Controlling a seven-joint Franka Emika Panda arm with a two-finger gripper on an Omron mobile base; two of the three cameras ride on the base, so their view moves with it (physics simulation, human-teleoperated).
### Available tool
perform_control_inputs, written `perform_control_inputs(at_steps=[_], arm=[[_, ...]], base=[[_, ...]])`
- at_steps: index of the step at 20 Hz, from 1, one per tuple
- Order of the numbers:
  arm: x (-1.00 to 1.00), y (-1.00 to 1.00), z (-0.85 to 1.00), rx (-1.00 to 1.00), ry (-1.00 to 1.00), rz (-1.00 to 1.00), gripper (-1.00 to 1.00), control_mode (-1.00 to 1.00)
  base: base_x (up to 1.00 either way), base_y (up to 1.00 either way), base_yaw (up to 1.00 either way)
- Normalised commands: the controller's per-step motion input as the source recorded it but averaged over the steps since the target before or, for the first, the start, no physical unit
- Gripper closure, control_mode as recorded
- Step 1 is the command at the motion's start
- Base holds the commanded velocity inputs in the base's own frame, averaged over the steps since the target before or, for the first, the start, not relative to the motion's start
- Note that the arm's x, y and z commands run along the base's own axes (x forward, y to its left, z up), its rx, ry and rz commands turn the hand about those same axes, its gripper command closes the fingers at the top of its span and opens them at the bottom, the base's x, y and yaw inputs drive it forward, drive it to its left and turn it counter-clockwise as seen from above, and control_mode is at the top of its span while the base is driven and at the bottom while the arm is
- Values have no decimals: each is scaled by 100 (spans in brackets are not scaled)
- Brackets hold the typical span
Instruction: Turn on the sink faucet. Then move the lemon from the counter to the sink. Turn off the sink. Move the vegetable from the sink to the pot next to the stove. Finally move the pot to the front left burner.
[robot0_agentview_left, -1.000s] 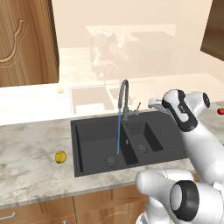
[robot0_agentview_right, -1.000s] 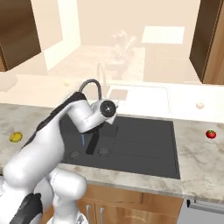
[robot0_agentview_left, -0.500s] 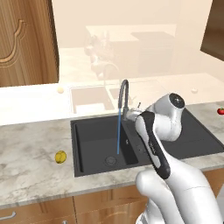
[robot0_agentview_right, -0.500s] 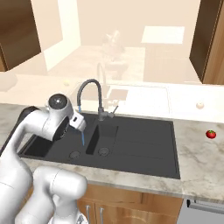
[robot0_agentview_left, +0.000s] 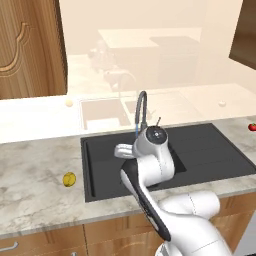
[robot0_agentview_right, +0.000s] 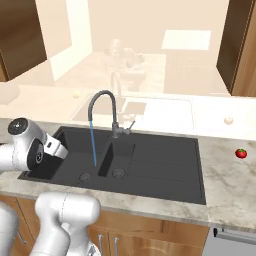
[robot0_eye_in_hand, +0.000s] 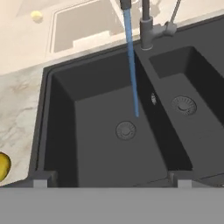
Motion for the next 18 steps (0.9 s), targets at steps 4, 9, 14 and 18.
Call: perform_control_inputs(at_steps=[4,9,14,18], arm=[[-11,53,-11,-6,13,2,-100,-100],[0,81,0,-4,31,0,-100,-100],[14,80,0,-3,30,1,-100,-100],[17,75,-5,-5,23,1,-100,-100]], base=[[0,0,0],[0,0,0],[0,0,0],[0,0,0]])
